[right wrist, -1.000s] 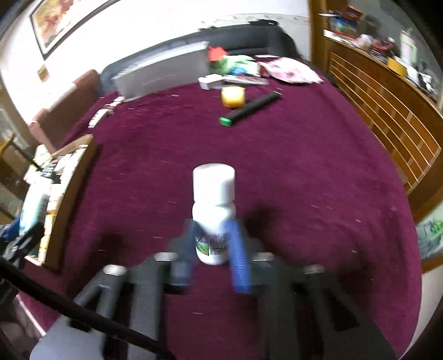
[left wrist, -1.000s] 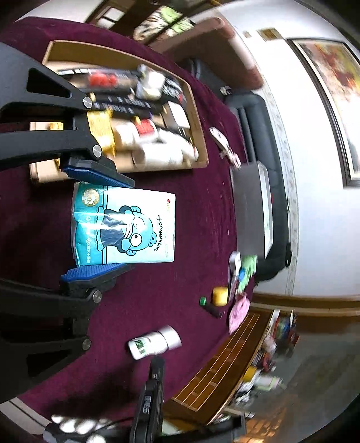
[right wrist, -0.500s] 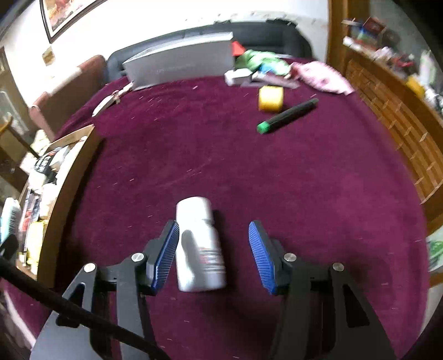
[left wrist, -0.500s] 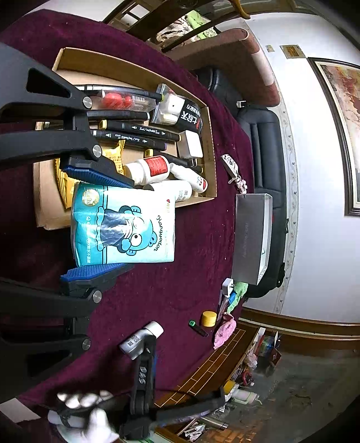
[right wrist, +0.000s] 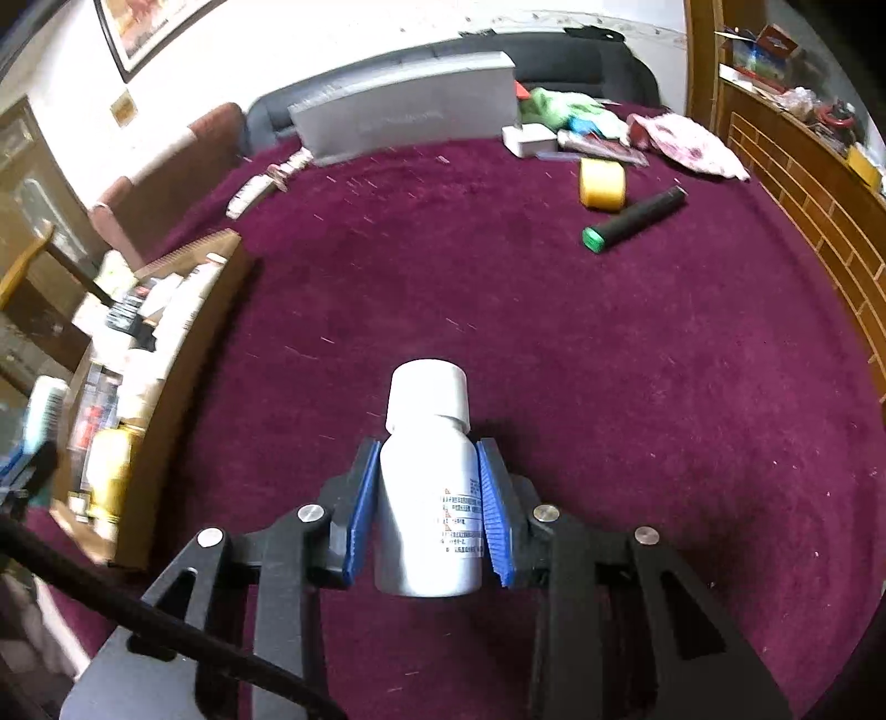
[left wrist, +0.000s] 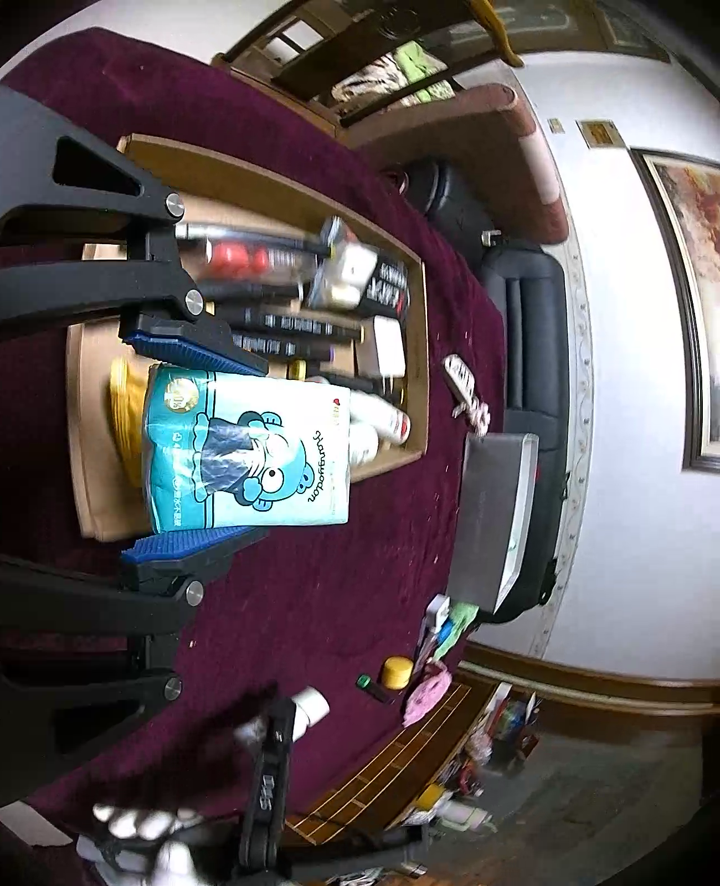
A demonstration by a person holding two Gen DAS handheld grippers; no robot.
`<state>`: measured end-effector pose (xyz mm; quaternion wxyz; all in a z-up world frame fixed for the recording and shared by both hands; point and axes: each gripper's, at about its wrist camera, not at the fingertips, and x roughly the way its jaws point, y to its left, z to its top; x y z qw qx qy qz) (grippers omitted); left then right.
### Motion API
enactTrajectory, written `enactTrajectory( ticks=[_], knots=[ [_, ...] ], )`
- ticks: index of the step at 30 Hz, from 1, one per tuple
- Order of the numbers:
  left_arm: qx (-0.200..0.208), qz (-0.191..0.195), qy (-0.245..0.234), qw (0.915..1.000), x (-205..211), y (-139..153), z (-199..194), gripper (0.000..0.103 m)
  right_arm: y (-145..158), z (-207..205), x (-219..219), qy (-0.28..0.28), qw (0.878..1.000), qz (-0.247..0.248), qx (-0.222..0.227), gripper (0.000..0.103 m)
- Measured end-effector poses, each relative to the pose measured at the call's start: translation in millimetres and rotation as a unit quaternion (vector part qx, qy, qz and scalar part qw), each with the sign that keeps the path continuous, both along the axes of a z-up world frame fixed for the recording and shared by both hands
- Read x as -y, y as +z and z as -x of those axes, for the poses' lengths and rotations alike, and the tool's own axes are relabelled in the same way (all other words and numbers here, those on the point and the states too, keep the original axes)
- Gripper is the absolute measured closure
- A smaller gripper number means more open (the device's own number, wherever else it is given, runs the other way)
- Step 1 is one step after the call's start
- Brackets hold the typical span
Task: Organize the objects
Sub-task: 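Lower the tissue pack into the box with the left tool while the right tool lowers the bottle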
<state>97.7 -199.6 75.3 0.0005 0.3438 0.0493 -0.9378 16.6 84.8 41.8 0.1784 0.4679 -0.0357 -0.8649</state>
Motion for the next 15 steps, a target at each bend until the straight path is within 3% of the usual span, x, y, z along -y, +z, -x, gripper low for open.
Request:
enactTrajectory(
  ticks=[7, 15],
  knots=[
    [0.008, -0.015, 0.052, 0.9985, 49, -11, 3, 0.059, 28, -6, 49, 0.064, 0.995, 0.075, 0.011, 0.071],
    [0.019, -0.025, 0.082, 0.9962, 86, -28, 9, 0.059, 15, -3, 144, 0.144, 0.982, 0.105, 0.064, 0.071]
  ],
)
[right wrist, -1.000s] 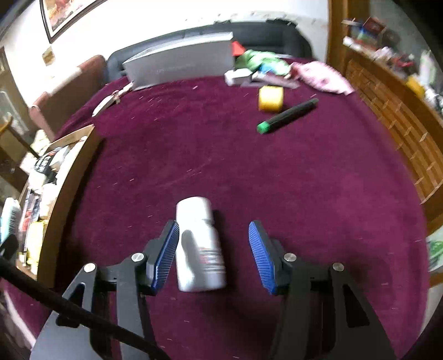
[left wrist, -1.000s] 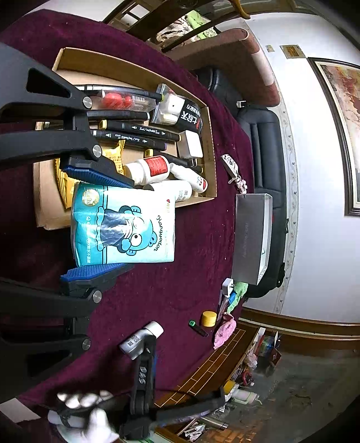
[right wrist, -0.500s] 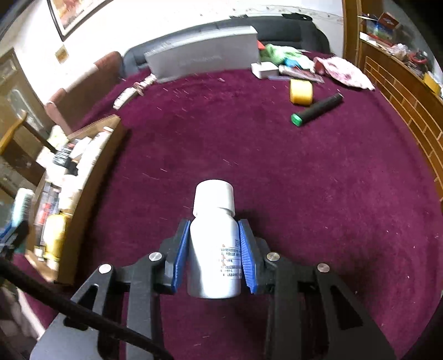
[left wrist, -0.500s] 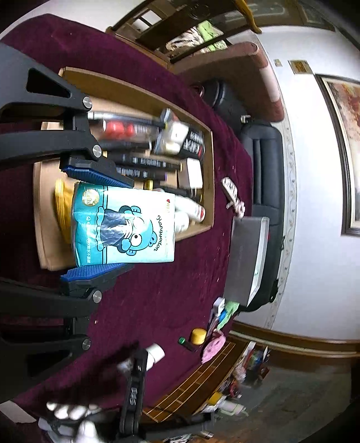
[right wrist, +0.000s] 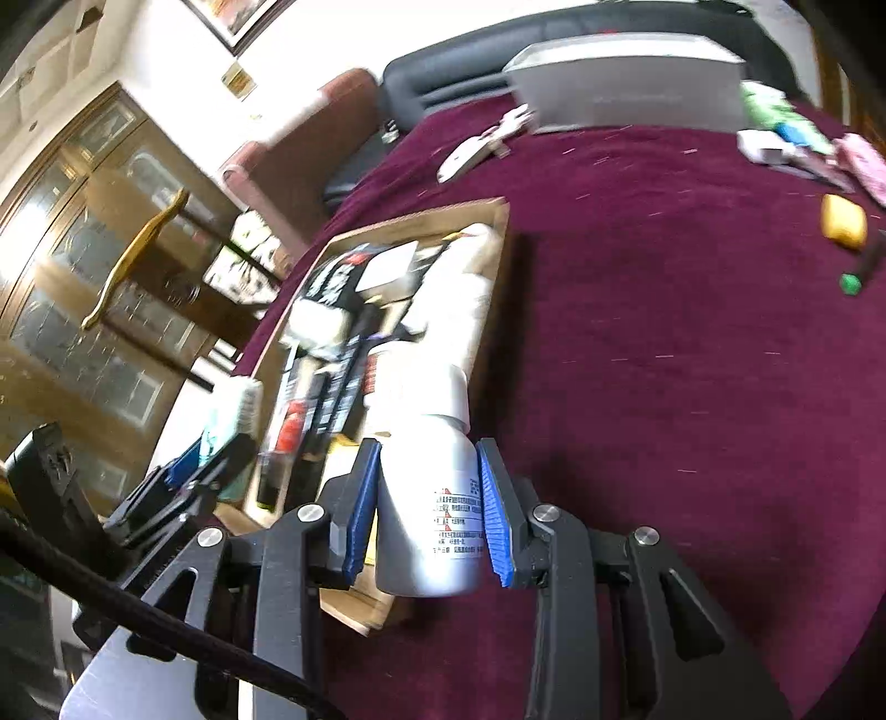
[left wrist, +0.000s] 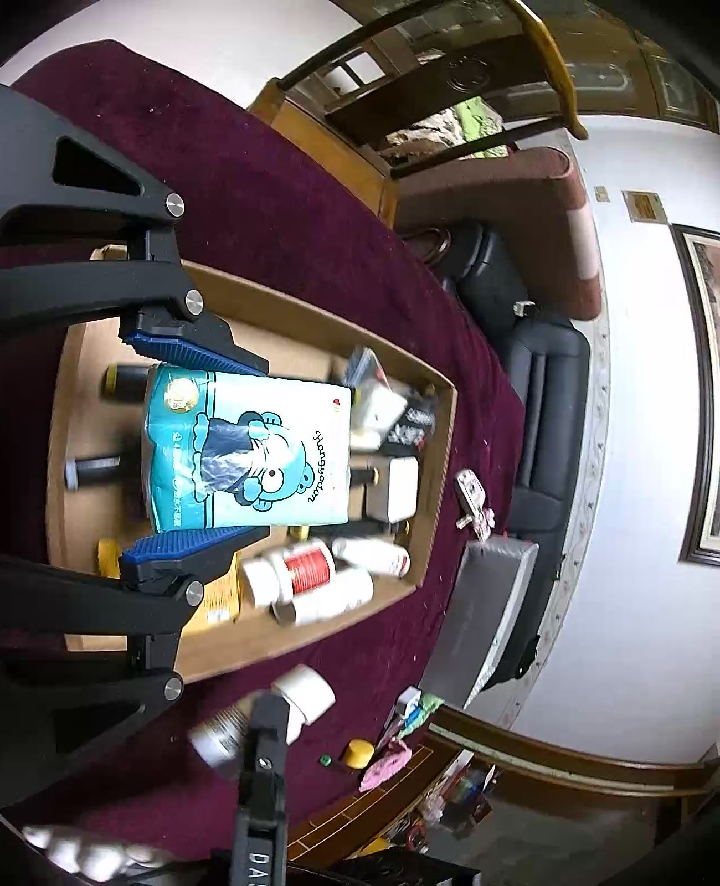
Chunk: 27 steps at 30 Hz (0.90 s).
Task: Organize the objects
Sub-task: 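Lower the tissue pack into the box with the left tool while the right tool lowers the bottle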
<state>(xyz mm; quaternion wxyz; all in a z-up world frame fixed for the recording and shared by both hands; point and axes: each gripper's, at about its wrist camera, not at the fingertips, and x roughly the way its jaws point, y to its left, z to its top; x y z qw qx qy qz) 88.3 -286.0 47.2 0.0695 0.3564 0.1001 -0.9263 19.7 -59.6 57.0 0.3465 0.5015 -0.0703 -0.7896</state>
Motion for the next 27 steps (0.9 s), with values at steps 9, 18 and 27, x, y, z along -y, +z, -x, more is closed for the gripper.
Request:
enactTrajectory(
  ticks=[9, 18, 27],
  knots=[
    [0.012, -0.023, 0.001, 0.9997, 14, -21, 9, 0.059, -22, -1, 74, 0.047, 0.998, -0.030, 0.018, 0.071],
    [0.011, -0.053, -0.003, 0.9985, 21, -26, 11, 0.055, -27, 11, 106, 0.049, 0.995, -0.081, -0.023, 0.071],
    [0.003, -0.027, 0.011, 0.9996, 15, -19, 7, 0.031, -22, 16, 102, 0.016, 0.997, -0.060, -0.042, 0.065]
  ],
)
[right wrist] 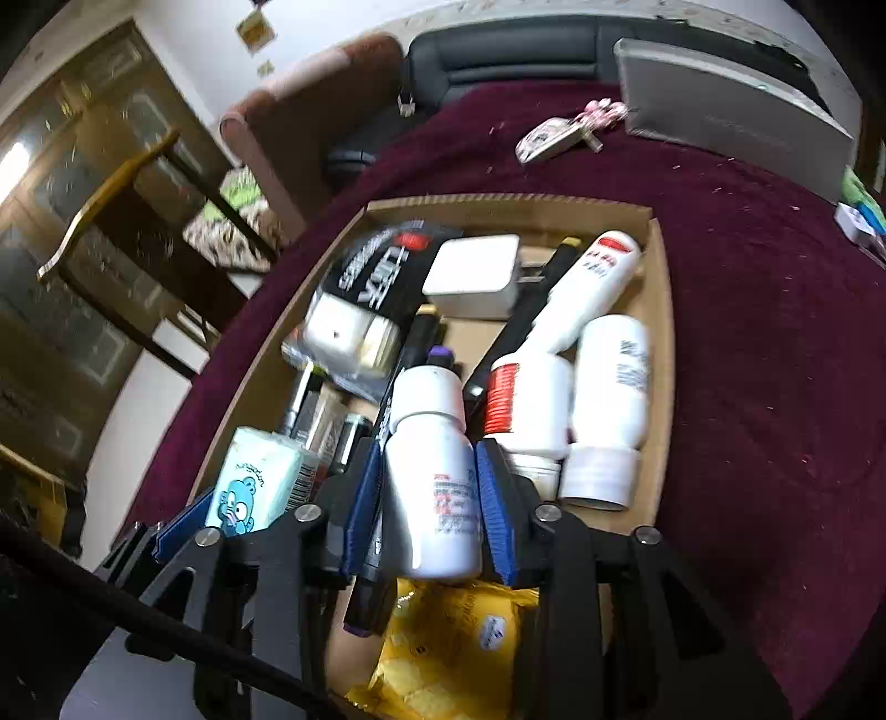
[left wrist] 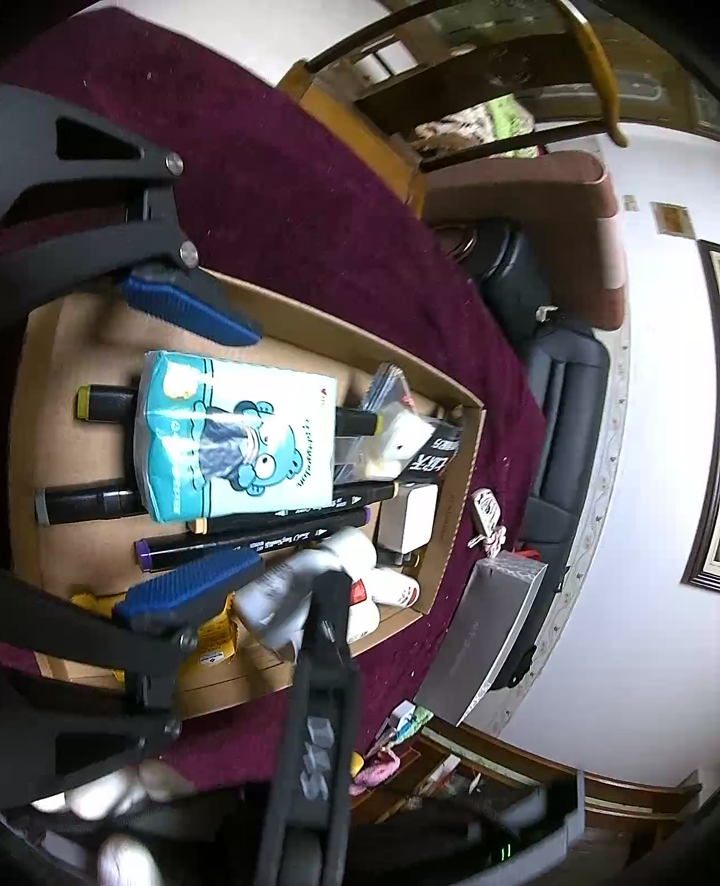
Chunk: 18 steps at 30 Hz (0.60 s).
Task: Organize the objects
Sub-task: 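Lower the tissue pack into the box with the left tool while the right tool lowers the bottle, then open both tools and pull them back from the box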
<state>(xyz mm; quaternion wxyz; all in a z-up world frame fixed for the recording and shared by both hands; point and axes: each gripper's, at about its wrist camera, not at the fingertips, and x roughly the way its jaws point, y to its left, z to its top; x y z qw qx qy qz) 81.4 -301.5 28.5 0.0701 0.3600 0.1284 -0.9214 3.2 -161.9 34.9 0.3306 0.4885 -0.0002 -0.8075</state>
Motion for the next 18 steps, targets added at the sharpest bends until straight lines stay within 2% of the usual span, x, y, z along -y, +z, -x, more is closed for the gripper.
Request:
enactTrajectory(
  ticks=[2, 7, 9, 11, 12, 14, 18],
  knots=[
    [-0.007, 0.009, 0.013, 0.9999, -3, 5, -3, 0.031, 11, -5, -16, -0.017, 1.000, 0.018, -0.015, 0.053],
    [-0.045, 0.043, 0.051, 0.9967, -14, 28, -17, 0.029, 35, -25, -46, -0.033, 0.997, 0.037, -0.063, 0.050],
    [-0.069, 0.042, 0.058, 0.9950, -18, 40, -25, 0.022, 41, -34, -58, -0.039, 0.995, 0.041, -0.078, 0.045],
    [-0.091, 0.033, 0.061, 0.9935, -21, 51, -33, 0.002, 43, -40, -67, -0.043, 0.994, 0.040, -0.092, 0.045],
    [-0.098, 0.033, 0.071, 0.9921, -23, 57, -37, 0.001, 43, -45, -72, -0.044, 0.993, 0.037, -0.101, 0.045],
    [-0.091, 0.049, 0.095, 0.9901, -29, 66, -43, 0.001, 44, -54, -77, -0.044, 0.991, 0.027, -0.120, 0.045],
    [-0.084, 0.062, 0.104, 0.9892, -39, 74, -49, 0.001, 45, -74, -92, -0.042, 0.987, 0.016, -0.152, 0.045]
  ],
)
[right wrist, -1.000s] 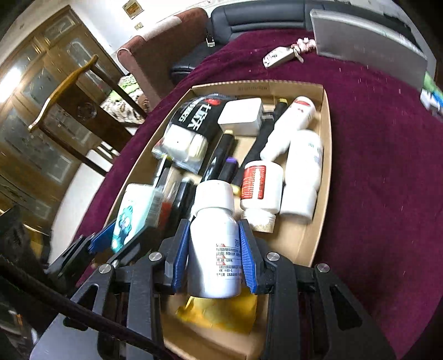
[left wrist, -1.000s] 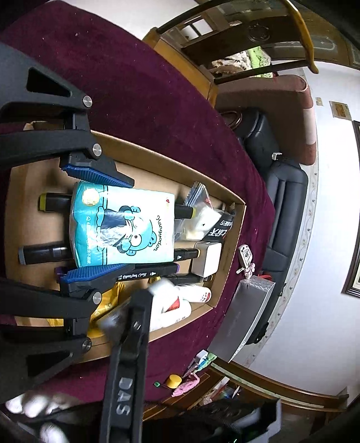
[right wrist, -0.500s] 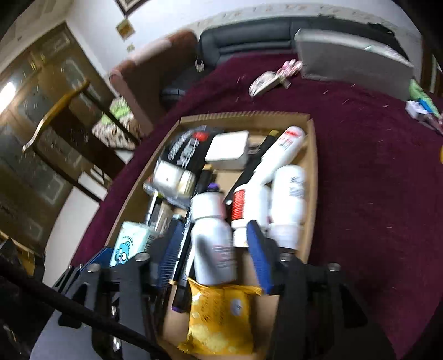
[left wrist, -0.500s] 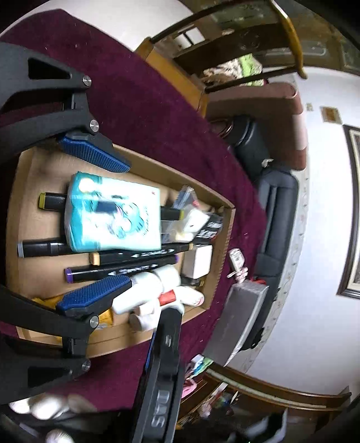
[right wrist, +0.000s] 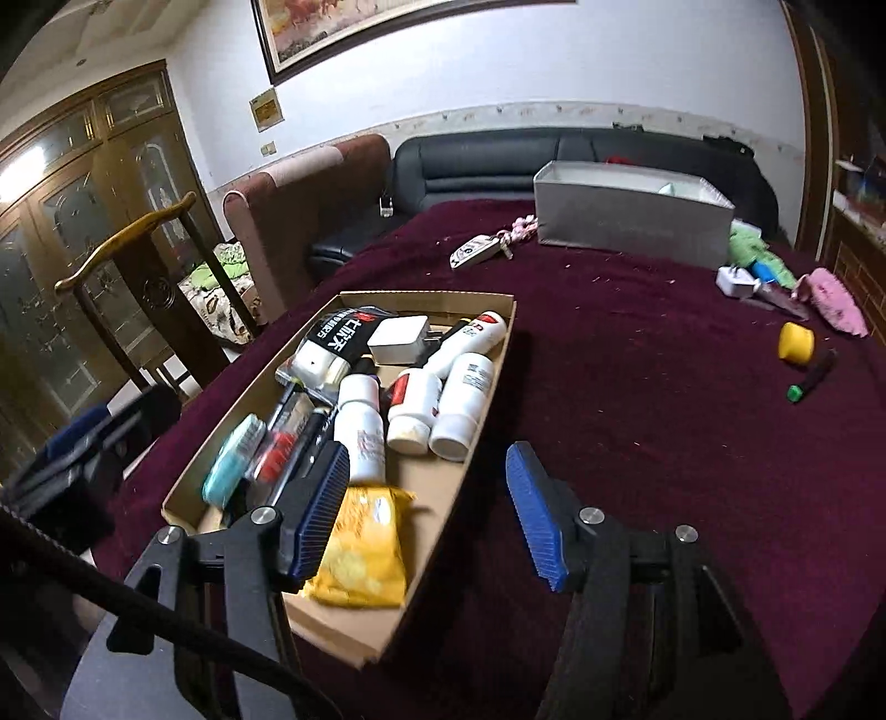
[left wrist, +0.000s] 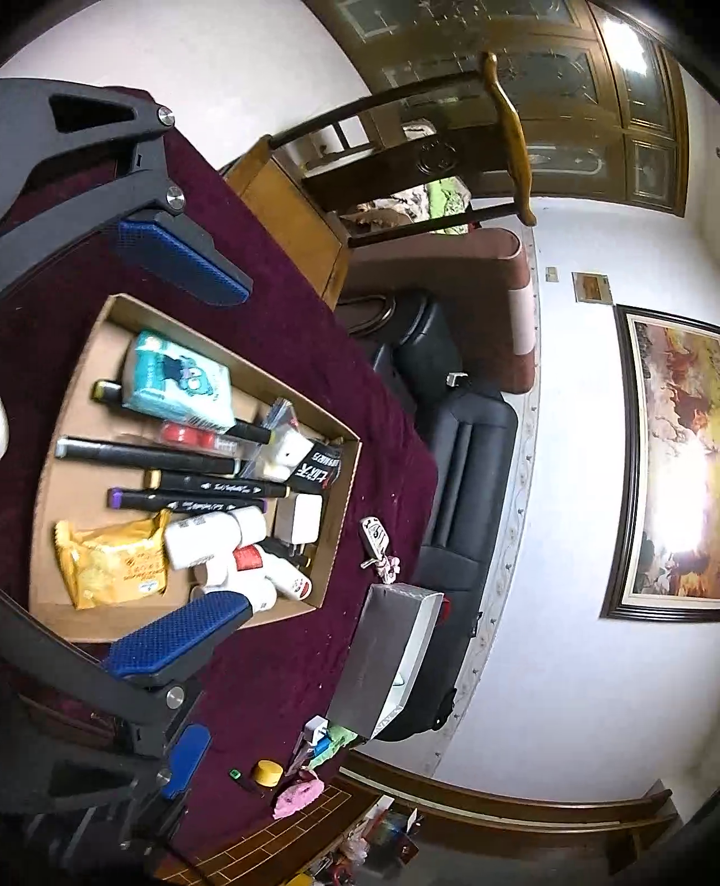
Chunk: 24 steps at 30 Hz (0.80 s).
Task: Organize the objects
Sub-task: 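Open both tools and pull them back from the box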
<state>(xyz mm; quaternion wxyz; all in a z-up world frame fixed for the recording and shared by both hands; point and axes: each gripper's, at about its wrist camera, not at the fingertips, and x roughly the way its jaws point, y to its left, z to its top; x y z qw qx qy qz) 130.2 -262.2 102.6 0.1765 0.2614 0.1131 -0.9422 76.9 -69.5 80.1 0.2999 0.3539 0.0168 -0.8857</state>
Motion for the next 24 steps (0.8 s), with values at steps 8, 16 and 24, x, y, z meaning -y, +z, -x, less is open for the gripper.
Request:
enactTrajectory(
  ticks=[8, 16, 24],
  knots=[
    [-0.007, 0.036, 0.017, 0.9992, -26, 14, -14, 0.001, 5, -21, -27, -0.010, 1.000, 0.011, -0.015, 0.040],
    [-0.006, 0.053, 0.012, 0.9985, -43, 20, -16, 0.001, 5, -28, -38, -0.007, 1.000, 0.022, -0.013, 0.040],
    [-0.005, 0.057, 0.010, 0.9983, -48, 21, -15, 0.001, 4, -27, -41, -0.009, 1.000, 0.027, -0.009, 0.036]
  ],
)
